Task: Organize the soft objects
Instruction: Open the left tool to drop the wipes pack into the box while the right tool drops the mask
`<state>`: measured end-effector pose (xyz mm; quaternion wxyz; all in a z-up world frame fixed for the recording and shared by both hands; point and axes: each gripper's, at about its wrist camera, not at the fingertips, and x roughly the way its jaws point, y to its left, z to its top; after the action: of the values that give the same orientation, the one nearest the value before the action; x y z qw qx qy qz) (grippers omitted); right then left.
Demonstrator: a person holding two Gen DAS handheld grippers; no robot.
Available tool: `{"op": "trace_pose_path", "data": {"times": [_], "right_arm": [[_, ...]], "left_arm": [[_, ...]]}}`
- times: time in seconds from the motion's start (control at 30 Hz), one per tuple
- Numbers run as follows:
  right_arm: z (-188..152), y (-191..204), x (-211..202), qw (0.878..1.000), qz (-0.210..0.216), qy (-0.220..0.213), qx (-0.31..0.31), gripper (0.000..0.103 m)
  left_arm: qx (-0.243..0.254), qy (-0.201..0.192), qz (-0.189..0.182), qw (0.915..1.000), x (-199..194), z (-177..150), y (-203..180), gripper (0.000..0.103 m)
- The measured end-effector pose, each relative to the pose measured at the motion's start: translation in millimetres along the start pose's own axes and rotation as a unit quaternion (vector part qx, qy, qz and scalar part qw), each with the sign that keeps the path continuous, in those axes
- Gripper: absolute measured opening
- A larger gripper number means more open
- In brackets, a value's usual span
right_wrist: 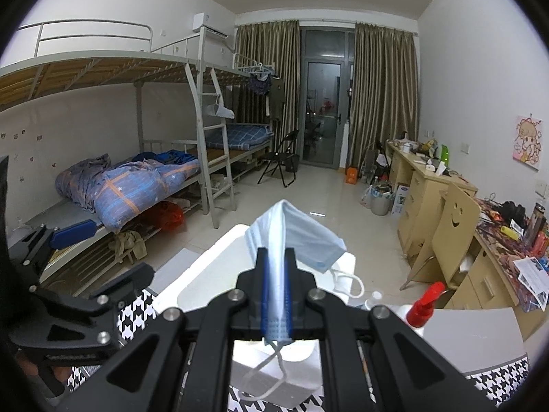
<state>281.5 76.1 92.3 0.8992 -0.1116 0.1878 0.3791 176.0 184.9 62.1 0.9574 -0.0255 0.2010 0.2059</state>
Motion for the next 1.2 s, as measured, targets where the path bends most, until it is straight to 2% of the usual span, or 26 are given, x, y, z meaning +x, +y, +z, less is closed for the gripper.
{"op": "trace_pose_path", "data": {"times": [0.6, 0.63, 0.67, 0.7, 0.77, 0.83, 1.2], "right_arm": [[-5.4, 3.5, 31.7, 0.998, 0.029, 0.048, 0.001, 0.011], [-5.7, 4.5, 33.3, 0.998, 0.034, 0.053, 0.001, 0.014], [-6.3, 4.4, 35.8, 0.997, 0.04, 0.062, 0.001, 0.025], [-6.6, 5.1, 37.3, 0.997, 0.039, 0.068, 0.001, 0.043], [-8.5, 6.9, 36.6, 0.997, 0.037, 0.074, -0.003, 0.067], [-9.8, 8.8, 30.2, 0.998, 0.034, 0.058, -0.007, 0.069], [-8.4, 7.5, 9.0, 0.999, 0.021, 0.043, 0.0, 0.071]], "left_arm": [[-0.023, -0.003, 0.007, 0.9997, -10.7, -15.4, 21.4, 0.102], [-0.023, -0.003, 0.007, 0.9997, -11.3, -16.6, 21.9, 0.102], [-0.022, -0.003, 0.007, 0.9997, -11.5, -17.2, 21.5, 0.102], [-0.02, -0.003, 0.007, 0.9998, -11.7, -17.1, 21.8, 0.102], [-0.015, -0.004, 0.01, 0.9998, -12.1, -17.7, 20.9, 0.102], [-0.011, -0.005, 0.012, 0.9999, -12.1, -17.6, 19.2, 0.102], [-0.011, -0.006, 0.007, 0.9999, -15.9, -16.2, 16.7, 0.102]]}}
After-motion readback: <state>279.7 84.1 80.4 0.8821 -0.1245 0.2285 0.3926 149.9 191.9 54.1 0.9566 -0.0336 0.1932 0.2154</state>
